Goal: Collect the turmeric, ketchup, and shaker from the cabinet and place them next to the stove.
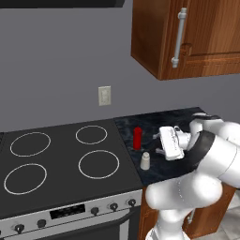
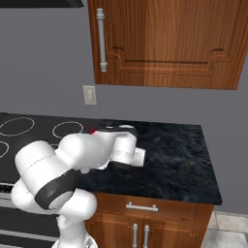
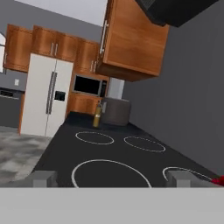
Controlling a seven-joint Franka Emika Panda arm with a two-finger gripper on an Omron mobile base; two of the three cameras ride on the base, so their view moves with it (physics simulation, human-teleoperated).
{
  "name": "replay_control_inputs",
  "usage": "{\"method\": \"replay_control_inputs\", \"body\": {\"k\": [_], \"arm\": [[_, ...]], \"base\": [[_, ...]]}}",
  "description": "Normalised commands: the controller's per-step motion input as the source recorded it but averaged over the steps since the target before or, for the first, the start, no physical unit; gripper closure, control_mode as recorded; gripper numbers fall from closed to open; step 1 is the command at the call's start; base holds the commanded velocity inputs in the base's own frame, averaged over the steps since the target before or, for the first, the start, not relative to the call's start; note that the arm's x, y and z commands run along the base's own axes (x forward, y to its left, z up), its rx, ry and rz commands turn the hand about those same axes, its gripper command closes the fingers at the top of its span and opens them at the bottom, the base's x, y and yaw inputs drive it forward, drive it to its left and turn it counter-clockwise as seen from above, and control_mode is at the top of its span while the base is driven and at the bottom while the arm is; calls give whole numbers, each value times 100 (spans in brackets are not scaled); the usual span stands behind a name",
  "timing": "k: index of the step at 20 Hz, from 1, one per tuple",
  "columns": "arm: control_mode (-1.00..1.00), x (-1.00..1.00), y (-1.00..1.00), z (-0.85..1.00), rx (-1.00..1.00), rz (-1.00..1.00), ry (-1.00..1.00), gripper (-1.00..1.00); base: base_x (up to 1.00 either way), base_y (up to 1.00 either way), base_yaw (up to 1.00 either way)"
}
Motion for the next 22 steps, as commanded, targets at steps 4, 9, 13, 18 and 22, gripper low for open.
{"method": "replay_control_inputs", "body": {"k": [4, 9, 13, 18, 22], "arm": [[-100, -42, -6, 78, 0, -13, 2, -100], [-100, -60, 1, 72, -1, -14, 0, -100], [-100, -77, 20, 61, -2, -11, 0, -100], [-100, -79, 35, 50, -6, -8, 0, -100], [-100, -77, 53, 45, -10, -7, 0, -100]], "base": [[0, 0, 0], [0, 0, 0], [0, 0, 0], [0, 0, 0], [0, 0, 0]]}}
